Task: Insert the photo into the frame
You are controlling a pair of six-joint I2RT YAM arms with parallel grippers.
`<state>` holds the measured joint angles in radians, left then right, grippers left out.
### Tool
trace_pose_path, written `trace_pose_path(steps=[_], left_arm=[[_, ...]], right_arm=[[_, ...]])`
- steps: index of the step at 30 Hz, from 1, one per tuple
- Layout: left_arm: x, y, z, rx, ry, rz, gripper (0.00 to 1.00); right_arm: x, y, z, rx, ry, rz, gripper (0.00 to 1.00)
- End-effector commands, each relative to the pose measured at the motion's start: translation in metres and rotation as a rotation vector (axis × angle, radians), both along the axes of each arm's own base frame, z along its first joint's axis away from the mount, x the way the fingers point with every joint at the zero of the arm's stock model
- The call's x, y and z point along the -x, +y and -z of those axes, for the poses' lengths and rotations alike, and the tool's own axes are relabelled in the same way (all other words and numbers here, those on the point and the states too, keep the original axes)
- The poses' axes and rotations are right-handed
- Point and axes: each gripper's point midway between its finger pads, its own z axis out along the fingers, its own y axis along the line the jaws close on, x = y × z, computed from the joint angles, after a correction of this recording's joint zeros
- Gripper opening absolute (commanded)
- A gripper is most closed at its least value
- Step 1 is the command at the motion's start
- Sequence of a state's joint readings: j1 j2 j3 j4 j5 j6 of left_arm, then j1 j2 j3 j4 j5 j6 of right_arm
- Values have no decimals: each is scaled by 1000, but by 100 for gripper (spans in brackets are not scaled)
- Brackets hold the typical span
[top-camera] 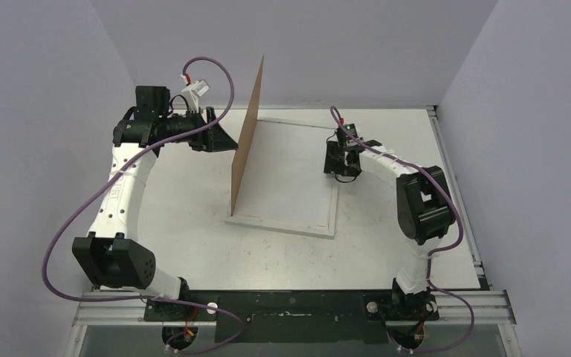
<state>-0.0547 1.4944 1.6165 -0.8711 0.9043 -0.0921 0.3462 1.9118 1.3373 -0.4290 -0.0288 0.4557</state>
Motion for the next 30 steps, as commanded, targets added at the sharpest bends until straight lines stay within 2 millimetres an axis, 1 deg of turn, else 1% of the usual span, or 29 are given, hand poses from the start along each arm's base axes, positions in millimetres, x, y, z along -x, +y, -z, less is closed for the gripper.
trace_pose_path(steps=[1,2,4,5,8,12,16,22,30], left_arm=[[-14,16,2,-77,-60,-59,56],[-14,16,2,-77,-60,-59,56],[-13,16,1,-78,-63,-60,56],[-13,16,0,-78,-65,-60,56],[-13,16,0,-77,-66,-60,56],[-13,16,0,-76,-65,-59,56],[-13,16,0,-75,-66,-58,56],[-13,17,0,-76,-64,-61,56],[-13,18,0,-72,-63,-61,56]], right_arm=[[-12,1,-12,-27,-53,-2,54],[-12,0,-11,-28,-53,0,53],[-12,0,-11,-30,-52,3,44],[-12,0,-9,-31,-47,2,42],[-11,-1,-7,-29,-40,7,43],[-8,-3,-4,-25,-31,12,50],[-8,-6,-1,-18,-25,19,52],[-8,-5,2,-30,-21,23,44],[-7,-6,7,-38,-10,30,42]])
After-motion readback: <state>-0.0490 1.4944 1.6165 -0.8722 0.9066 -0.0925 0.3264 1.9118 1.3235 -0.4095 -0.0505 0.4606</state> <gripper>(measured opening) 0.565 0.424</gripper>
